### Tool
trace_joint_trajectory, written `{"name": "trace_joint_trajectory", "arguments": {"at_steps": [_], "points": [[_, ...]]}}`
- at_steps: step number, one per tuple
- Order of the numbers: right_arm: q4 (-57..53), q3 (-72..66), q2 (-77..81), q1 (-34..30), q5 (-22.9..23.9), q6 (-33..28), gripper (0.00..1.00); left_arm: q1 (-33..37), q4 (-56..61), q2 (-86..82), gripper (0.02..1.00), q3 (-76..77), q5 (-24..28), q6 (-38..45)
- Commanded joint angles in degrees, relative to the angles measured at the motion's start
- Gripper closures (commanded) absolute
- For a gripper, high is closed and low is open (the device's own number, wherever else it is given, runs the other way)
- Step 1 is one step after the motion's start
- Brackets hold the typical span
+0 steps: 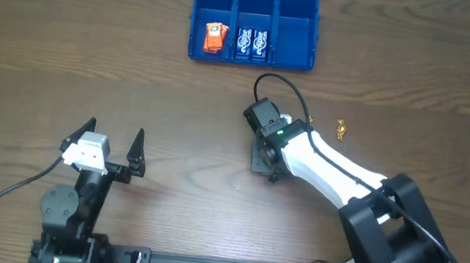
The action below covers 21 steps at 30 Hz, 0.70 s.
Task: Sort Candies Into Trays
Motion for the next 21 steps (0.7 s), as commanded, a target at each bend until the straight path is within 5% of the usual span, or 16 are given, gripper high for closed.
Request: {"name": "trace_joint_trajectory", "arguments": {"at_steps": [1, 4, 11, 17, 21], "points": [[0.2, -0.2, 0.3, 0.2, 0.3, 0.2, 0.849, -0.2, -1.7, -0.4, 0.020, -1.2, 1.0, 0.8], [0.4, -0.2, 0.3, 0.2, 0.3, 0.2, 0.965, -0.2, -1.7, -0.4, 0.020, -1.2, 1.0, 0.8], [-1.9, 3.3, -8.3, -0.3, 1.5, 0.2, 0.965, -0.2, -1.7, -0.4, 0.020, -1.2, 1.0, 0.8], [-17.9, 23.3, -14.8, -2.8, 16.9, -0.2, 0.965, -0.2, -1.7, -0.4, 0.020, -1.2, 1.0, 0.9], [-18.8, 41.1, -7.1, -6.6, 20.0, -7.1, 0.965, -0.2, -1.7, -0.4, 0.020, -1.2, 1.0, 0.8]]}}
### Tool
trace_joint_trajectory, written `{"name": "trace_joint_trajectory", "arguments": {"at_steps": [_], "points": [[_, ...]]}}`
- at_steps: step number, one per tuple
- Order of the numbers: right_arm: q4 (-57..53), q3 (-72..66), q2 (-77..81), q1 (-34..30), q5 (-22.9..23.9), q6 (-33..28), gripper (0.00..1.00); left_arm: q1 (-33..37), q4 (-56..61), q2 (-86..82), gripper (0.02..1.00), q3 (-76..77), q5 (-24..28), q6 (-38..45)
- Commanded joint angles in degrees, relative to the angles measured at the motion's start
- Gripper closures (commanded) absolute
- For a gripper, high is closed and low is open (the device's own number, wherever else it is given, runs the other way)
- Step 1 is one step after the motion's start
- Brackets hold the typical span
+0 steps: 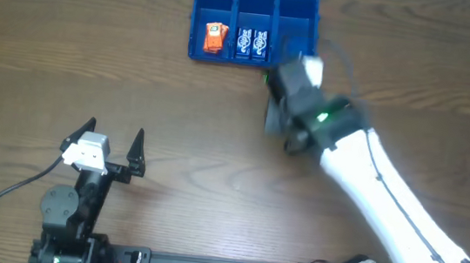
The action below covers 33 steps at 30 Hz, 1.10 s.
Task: Sort Candies Into Trays
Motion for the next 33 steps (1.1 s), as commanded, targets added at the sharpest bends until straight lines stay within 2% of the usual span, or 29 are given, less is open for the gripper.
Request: {"name": "trace_joint_trajectory", "arguments": {"at_steps": [1, 5, 9, 14, 15, 23, 30, 32, 33], "points": [[0.1, 19.5, 9.8, -5.0, 8.1, -7.7, 0.965, -0.2, -1.7, -0.4, 0.020, -1.2, 1.0, 0.8], [0.4, 34.9, 22.9, -8.6, 7.7, -13.1, 0.967, -0.2, -1.7, -0.4, 0.020, -1.2, 1.0, 0.8], [0.3, 42.9, 33.4, -11.3, 3.5, -14.4, 0.967, -0.2, -1.7, -0.4, 0.020, -1.2, 1.0, 0.9], [3.2, 43.1, 40.6, -14.5, -2.1, -14.4, 0.967, -0.2, -1.7, -0.4, 0.023, -1.2, 1.0, 0.9], [3.6, 43.1, 42.5, -15.1, -4.3, -14.4, 0.965, -0.2, -1.7, -0.4, 0.023, -1.2, 1.0, 0.9], [5.0, 43.0, 45.6, -15.2, -4.9, -14.4, 0.958, -0.2, -1.7, -0.4, 0.020, -1.2, 1.0, 0.8], [5.9, 43.0, 45.8, -15.2, -4.9, -14.2, 0.825, -0.2, -1.7, -0.4, 0.020, -1.2, 1.0, 0.9], [6.3, 43.0, 45.8, -15.2, -4.9, -14.2, 0.715, -0.2, -1.7, -0.4, 0.020, -1.2, 1.0, 0.8], [6.5, 43.0, 45.8, -15.2, -4.9, -14.2, 0.560, -0.2, -1.7, -0.4, 0.020, -1.2, 1.0, 0.8]]}}
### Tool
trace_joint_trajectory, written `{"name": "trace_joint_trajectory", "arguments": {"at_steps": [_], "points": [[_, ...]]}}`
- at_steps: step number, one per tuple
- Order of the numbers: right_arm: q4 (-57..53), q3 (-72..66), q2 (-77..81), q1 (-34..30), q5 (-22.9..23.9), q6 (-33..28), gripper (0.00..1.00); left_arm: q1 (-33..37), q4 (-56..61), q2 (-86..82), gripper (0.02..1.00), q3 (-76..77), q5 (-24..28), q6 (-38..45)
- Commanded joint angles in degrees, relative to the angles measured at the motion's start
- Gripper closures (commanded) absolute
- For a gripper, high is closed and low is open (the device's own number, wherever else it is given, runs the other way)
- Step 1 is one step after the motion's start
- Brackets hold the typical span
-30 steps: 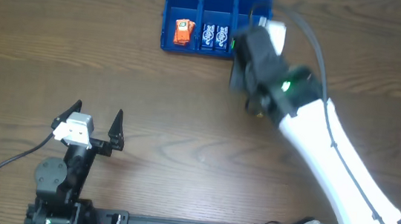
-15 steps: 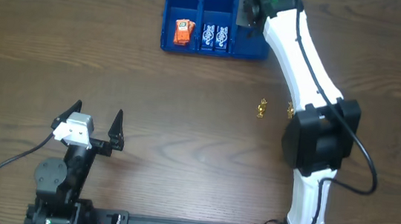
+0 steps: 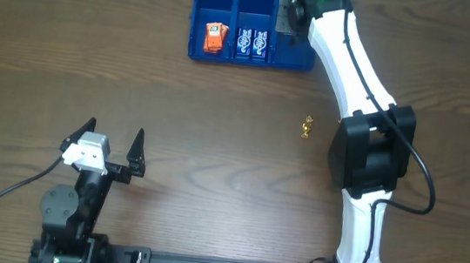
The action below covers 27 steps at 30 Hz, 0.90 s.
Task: Sort Candies Into Trays
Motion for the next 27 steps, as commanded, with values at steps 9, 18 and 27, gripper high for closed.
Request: {"name": "trace_joint_trajectory", "arguments": {"at_steps": [9, 18, 27], "points": [[-0.6, 1.4, -1.2, -0.1, 0.1, -0.5, 0.211, -0.2, -1.7, -0.4, 0.023, -1.2, 1.0, 0.8], [-11.4, -1.9, -9.6, 1.0, 0.1, -0.5, 0.115, -0.2, -1.7, -0.4, 0.020, -1.2, 1.0, 0.9], [-9.3, -30.1, -29.6, 3.8, -1.0, 1.8, 0.001, -0.2, -1.7, -0.4, 0.020, -1.2, 1.0, 0.8]]}}
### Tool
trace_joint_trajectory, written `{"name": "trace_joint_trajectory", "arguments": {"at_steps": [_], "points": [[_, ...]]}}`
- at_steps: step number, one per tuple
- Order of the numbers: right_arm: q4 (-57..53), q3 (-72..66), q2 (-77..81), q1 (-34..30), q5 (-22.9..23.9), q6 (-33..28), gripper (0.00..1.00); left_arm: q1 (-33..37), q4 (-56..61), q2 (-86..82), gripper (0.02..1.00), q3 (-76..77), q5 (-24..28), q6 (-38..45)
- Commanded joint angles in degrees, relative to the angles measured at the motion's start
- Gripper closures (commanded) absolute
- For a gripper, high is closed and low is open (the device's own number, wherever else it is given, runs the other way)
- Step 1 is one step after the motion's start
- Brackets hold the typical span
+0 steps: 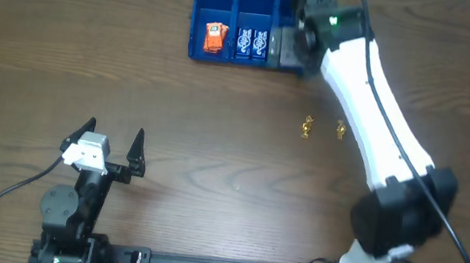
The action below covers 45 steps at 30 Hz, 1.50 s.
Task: Sort Candies Into Trays
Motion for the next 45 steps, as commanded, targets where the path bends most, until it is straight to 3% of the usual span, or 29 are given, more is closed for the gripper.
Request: {"name": "trace_joint_trajectory", "arguments": {"at_steps": [1, 5, 10, 31, 37, 45], "points": [[3.7, -16.3, -9.0, 0.0, -1.6, 2.9, 0.001, -0.2, -1.7, -0.4, 0.020, -1.2, 1.0, 0.8], [11.2, -30.4, -12.6, -0.2, -4.8, 4.8, 0.005, -0.2, -1.7, -0.4, 0.023, -1.2, 1.0, 0.9], [16.7, -37.7, -11.8, -0.5, -5.3, 6.8, 0.029, -0.2, -1.7, -0.4, 0.020, -1.2, 1.0, 0.8], [24.2, -38.7, 0.2, -5.3, -5.5, 7.1, 0.163, -0.2, -1.7, -0.4, 0.020, -1.2, 1.0, 0.8], [24.9, -38.7, 0.6, -5.6, -5.5, 7.0, 0.314, -0.2, -1.7, -0.4, 0.020, -1.2, 1.0, 0.8], [25.8, -38.7, 0.7, -6.1, -5.5, 6.3, 0.380, -0.2, -1.7, -0.4, 0.020, -1.2, 1.0, 0.8]]}}
